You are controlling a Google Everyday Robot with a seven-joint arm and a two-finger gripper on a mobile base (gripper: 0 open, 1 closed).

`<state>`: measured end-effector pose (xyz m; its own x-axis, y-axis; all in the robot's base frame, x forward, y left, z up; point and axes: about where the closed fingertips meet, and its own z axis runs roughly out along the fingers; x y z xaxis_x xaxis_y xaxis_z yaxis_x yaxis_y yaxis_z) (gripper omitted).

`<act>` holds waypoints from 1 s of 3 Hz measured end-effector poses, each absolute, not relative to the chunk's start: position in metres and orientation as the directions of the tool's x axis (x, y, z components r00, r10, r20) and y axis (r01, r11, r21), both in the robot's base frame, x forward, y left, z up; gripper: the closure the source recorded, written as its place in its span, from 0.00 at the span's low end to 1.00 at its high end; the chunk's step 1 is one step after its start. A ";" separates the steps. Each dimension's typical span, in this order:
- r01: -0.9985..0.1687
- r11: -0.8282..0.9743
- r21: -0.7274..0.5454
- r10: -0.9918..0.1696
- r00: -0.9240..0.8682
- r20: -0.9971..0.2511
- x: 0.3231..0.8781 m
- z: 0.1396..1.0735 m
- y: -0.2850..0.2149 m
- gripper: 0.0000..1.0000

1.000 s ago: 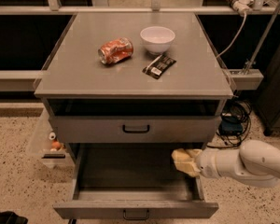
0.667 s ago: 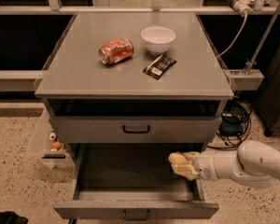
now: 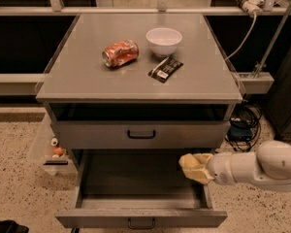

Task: Pick sponge from middle drawer and place on counter

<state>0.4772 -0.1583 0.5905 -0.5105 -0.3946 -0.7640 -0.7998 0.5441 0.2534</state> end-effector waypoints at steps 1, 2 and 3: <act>-0.887 0.453 0.089 -0.516 -0.343 -0.785 0.457 0.687 -0.178 1.00; -0.935 0.354 -0.021 -0.598 -0.209 -0.774 0.441 0.766 -0.187 1.00; -0.956 0.266 -0.123 -0.627 -0.075 -0.776 0.457 0.842 -0.186 1.00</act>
Offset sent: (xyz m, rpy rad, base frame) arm -0.0161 -0.0371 0.3330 -0.2412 -0.4069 0.4210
